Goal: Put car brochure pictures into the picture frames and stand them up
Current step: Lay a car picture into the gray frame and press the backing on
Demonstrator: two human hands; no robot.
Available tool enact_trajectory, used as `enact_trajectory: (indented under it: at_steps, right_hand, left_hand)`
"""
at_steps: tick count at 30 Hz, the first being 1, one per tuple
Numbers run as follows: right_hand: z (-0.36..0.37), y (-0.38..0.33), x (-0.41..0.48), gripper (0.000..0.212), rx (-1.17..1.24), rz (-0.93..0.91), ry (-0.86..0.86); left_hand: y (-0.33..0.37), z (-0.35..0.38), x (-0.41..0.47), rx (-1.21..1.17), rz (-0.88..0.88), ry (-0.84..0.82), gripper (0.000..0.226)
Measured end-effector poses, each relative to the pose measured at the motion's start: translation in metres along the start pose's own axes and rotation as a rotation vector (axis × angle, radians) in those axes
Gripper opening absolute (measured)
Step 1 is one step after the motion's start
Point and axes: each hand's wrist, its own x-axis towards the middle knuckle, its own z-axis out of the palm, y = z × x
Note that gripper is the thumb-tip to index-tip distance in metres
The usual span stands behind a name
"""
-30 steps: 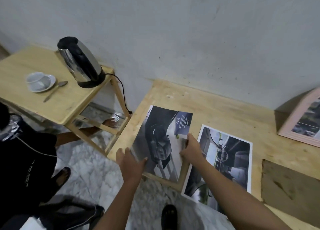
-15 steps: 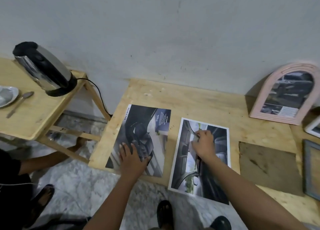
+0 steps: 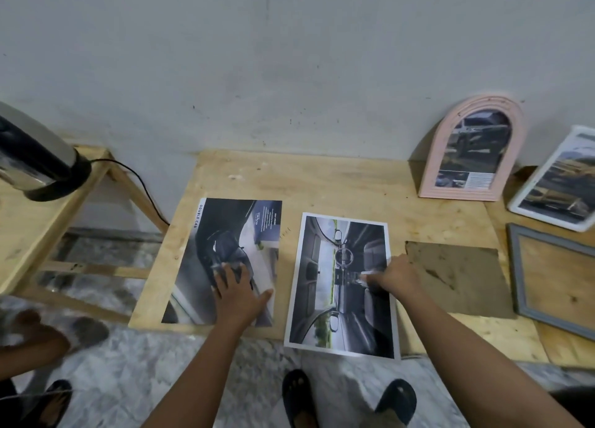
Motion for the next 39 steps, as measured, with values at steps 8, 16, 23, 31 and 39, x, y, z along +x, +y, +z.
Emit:
enact_trajectory:
  at_steps: [8,16,23,31,39]
  right_hand:
    - [-0.004,0.017,-0.001,0.036,0.192,-0.033,0.125]
    - [-0.014,0.015,-0.007,0.029,0.299,-0.098,0.195]
    - [-0.028,0.007,-0.016,0.016,0.411,-0.148,0.143]
    - [-0.051,0.004,-0.016,0.018,0.542,-0.179,0.019]
    - [-0.114,-0.015,-0.028,0.019,0.714,-0.444,0.090]
  left_hand:
    - [0.022,0.002,0.002,-0.053,0.043,-0.009,0.075]
    - [0.014,0.011,0.002,-0.039,0.066,0.013,0.069]
    - [0.018,0.018,0.001,-0.083,0.034,0.085,0.068]
    - [0.018,0.023,0.002,-0.017,0.042,0.190,0.063]
    - [0.090,-0.025,0.001,-0.488,0.068,0.116,0.013]
